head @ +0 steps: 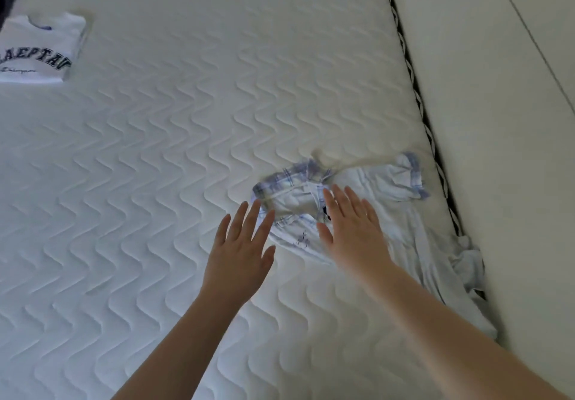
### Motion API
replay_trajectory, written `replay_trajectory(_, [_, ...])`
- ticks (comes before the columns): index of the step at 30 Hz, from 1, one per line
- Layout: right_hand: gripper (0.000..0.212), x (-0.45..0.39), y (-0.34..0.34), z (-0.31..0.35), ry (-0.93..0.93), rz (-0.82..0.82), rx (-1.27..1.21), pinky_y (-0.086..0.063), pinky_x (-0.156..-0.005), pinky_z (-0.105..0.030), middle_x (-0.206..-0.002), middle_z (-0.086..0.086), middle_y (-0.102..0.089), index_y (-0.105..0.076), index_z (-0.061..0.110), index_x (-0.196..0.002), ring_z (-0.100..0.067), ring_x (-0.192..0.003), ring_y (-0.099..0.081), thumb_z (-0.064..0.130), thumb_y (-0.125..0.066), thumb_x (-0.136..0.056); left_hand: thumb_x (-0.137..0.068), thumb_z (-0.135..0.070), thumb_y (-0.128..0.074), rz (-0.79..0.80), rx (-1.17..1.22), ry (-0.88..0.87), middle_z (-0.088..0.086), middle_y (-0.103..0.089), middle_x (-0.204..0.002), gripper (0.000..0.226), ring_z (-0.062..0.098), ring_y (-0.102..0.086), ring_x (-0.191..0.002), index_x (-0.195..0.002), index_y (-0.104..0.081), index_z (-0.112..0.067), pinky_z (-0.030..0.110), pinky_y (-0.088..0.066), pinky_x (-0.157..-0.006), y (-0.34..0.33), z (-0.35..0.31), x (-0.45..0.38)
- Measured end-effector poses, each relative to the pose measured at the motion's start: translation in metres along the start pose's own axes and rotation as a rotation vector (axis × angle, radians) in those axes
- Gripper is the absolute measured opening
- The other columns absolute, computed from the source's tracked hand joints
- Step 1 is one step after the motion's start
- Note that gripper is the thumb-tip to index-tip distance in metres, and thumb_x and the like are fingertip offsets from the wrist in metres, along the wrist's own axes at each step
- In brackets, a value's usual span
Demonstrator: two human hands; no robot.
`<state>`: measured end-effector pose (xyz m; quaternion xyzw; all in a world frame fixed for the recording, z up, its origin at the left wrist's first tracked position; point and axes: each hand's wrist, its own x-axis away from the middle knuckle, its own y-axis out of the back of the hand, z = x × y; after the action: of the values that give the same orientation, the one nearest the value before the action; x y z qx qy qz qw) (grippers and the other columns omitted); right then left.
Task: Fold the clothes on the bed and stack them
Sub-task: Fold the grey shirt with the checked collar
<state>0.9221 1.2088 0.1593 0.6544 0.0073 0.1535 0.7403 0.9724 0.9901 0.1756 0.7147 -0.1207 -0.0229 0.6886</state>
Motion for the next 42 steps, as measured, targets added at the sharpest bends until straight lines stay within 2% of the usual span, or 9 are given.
replay_trajectory(7, [0.066,-0.099,-0.094,-0.004,0.018,0.065,0.041,-0.013,-0.120,-0.042,-0.164,-0.003,-0.012,-0.010,0.018,-0.156,-0.021,-0.151,-0.009,0.045,-0.032,-0.101,-0.093,-0.037,-0.060,0.007,0.090,0.067,0.016,-0.039,-0.152,0.060,0.033,-0.038,-0.140,-0.146,-0.044,-0.013,0.050,-0.038,-0.110,-0.108,0.033,-0.074])
replay_trajectory(14, [0.067,-0.178,-0.164,-0.016,-0.049,0.093,0.063,-0.014,-0.121,-0.040,-0.162,-0.008,-0.017,-0.012,0.012,-0.156,-0.024,-0.150,-0.015,0.044,-0.035,-0.101,-0.101,-0.047,-0.031,0.144,0.183,0.164,0.008,-0.013,-0.163,0.065,0.024,-0.016,-0.149,-0.156,-0.011,-0.017,0.037,-0.021,-0.118,-0.194,0.058,-0.123])
replay_trajectory(17, [0.068,-0.197,-0.186,-0.019,-0.118,0.086,-0.008,-0.016,-0.119,-0.041,-0.161,-0.010,-0.021,-0.014,0.011,-0.155,-0.026,-0.148,-0.020,0.041,-0.041,-0.100,-0.099,-0.042,-0.041,0.150,0.354,0.273,0.010,-0.022,-0.159,0.066,0.027,-0.026,-0.144,-0.154,-0.016,-0.015,0.040,-0.031,-0.113,-0.212,0.066,-0.143])
replay_trajectory(21, [0.062,-0.206,-0.208,-0.026,-0.244,0.068,-0.072,-0.022,-0.116,-0.041,-0.159,-0.011,-0.025,-0.021,0.007,-0.153,-0.029,-0.144,-0.026,0.033,-0.041,-0.100,-0.095,-0.029,-0.054,0.109,0.548,0.415,0.011,-0.046,-0.137,0.056,0.032,-0.053,-0.114,-0.145,-0.037,-0.012,0.040,-0.044,-0.092,-0.223,0.068,-0.154])
replay_trajectory(25, [0.043,-0.212,-0.208,-0.035,-0.208,-0.004,0.013,-0.036,-0.101,-0.036,-0.139,-0.010,-0.047,-0.042,0.009,-0.140,-0.028,-0.127,-0.043,0.022,-0.047,-0.099,-0.091,-0.024,-0.059,0.043,0.715,0.574,0.006,-0.058,-0.108,0.027,0.025,-0.056,-0.093,-0.116,-0.057,-0.014,0.032,-0.042,-0.076,-0.221,0.066,-0.157])
replay_trajectory(30, [0.028,-0.205,-0.188,-0.040,-0.168,-0.094,-0.081,-0.042,-0.085,-0.039,-0.114,-0.010,-0.064,-0.062,0.011,-0.122,-0.031,-0.108,-0.055,0.018,-0.048,-0.099,-0.090,-0.018,-0.063,-0.033,0.782,0.499,0.001,-0.058,-0.092,0.012,0.022,-0.057,-0.079,-0.099,-0.056,-0.016,0.037,-0.048,-0.071,-0.212,0.062,-0.147])
replay_trajectory(34, [0.020,-0.176,-0.170,-0.038,-0.124,-0.186,-0.149,-0.040,-0.072,-0.039,-0.091,-0.012,-0.066,-0.066,0.009,-0.104,-0.033,-0.089,-0.059,0.020,-0.052,-0.097,-0.090,-0.016,-0.064,-0.077,0.807,0.438,-0.004,-0.057,-0.096,0.017,0.016,-0.057,-0.079,-0.100,-0.053,-0.023,0.030,-0.045,-0.068,-0.204,0.059,-0.132])
replay_trajectory(37, [0.019,-0.143,-0.159,-0.038,-0.120,-0.230,-0.286,-0.044,-0.065,-0.039,-0.076,-0.007,-0.063,-0.065,0.008,-0.095,-0.029,-0.074,-0.058,0.023,-0.054,-0.098,-0.091,-0.017,-0.062,-0.108,0.852,0.437,-0.008,-0.057,-0.100,0.032,0.011,-0.056,-0.078,-0.117,-0.048,-0.030,0.027,-0.043,-0.065,-0.197,0.054,-0.116])
replay_trajectory(42, [0.015,-0.089,-0.143,-0.047,-0.193,-0.316,-0.494,-0.028,-0.058,-0.024,-0.066,0.008,-0.056,-0.065,0.010,-0.093,-0.015,-0.063,-0.050,0.024,-0.059,-0.097,-0.089,-0.016,-0.061,-0.180,0.818,0.428,-0.009,-0.056,-0.109,0.036,0.006,-0.051,-0.086,-0.124,-0.055,-0.023,0.023,-0.040,-0.076,-0.181,0.047,-0.078])
